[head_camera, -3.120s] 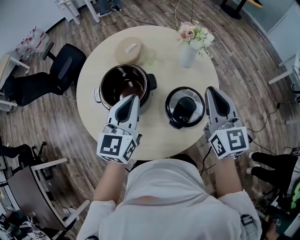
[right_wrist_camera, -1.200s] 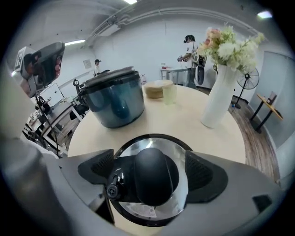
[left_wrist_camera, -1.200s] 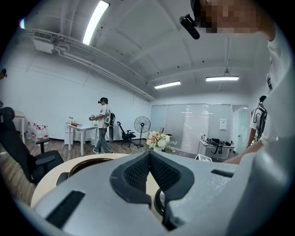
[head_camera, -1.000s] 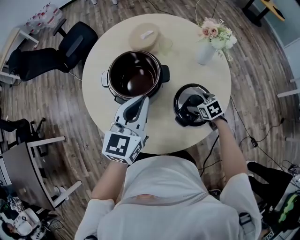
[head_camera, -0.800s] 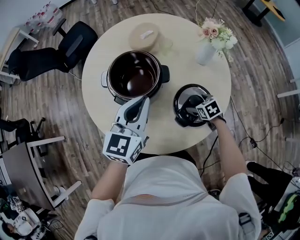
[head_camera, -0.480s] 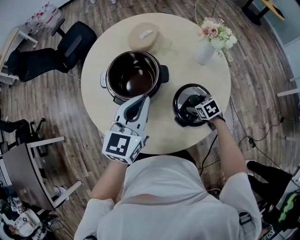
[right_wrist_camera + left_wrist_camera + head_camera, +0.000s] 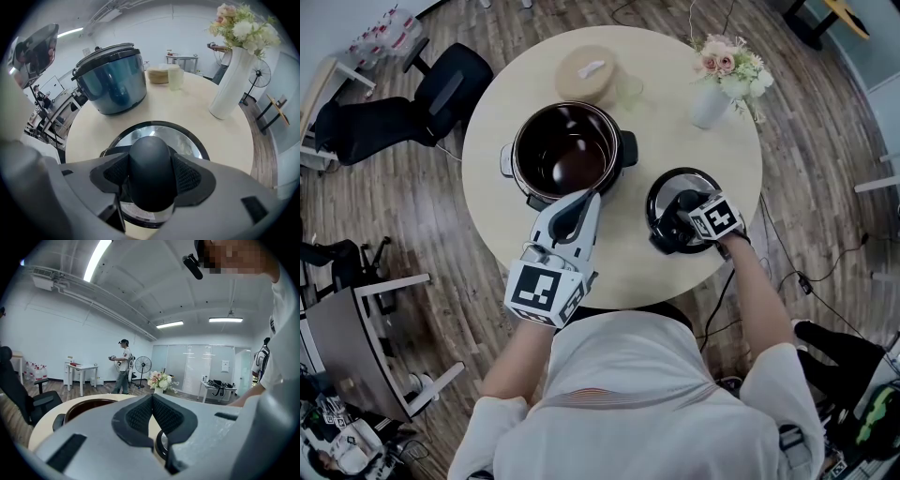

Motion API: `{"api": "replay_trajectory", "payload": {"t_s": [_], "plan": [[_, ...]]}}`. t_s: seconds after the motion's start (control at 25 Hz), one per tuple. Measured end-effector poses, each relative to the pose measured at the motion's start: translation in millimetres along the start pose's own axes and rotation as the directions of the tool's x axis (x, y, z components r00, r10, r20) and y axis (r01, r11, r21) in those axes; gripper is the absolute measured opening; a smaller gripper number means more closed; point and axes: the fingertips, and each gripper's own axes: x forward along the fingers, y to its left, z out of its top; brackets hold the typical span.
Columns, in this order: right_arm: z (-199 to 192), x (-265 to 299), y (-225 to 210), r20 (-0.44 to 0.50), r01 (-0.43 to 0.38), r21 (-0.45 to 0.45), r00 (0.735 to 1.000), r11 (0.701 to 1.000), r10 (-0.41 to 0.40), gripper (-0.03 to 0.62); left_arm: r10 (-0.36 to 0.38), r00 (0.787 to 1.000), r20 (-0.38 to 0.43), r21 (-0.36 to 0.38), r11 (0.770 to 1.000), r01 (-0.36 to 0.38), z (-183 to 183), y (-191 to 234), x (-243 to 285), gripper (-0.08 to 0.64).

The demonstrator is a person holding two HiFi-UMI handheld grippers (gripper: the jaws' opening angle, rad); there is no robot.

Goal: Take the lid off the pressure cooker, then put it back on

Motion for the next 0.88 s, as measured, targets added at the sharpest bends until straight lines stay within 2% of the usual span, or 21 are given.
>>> {"api": "replay_trajectory", "payload": {"t_s": [0.4,0.68,0.88], "plan": [[-0.7,3.5,-0.7,-0.028,-0.006,-0.028,1.000,1.000,0.005,0.289,0.000,1.000,0.001,-0.009,1.000,0.000,-2.5,-1.8,-0.1,0.005],[0.8,-0.2,2.6,-0.002,0.008,-0.023,1.000,1.000,-0.009,0.282,0.016,1.000,0.001,-0.005,1.000,-0.016,-1.4,2.0,-6.8,0.005],[10.6,-19.3,3.9,0.016,0.026,-0.065,1.000,0.998,-0.025,0.282,0.033,0.999,0.007,-0.007,0.999,-0.033,0.5,10.8,-9.6,0.005]]}}
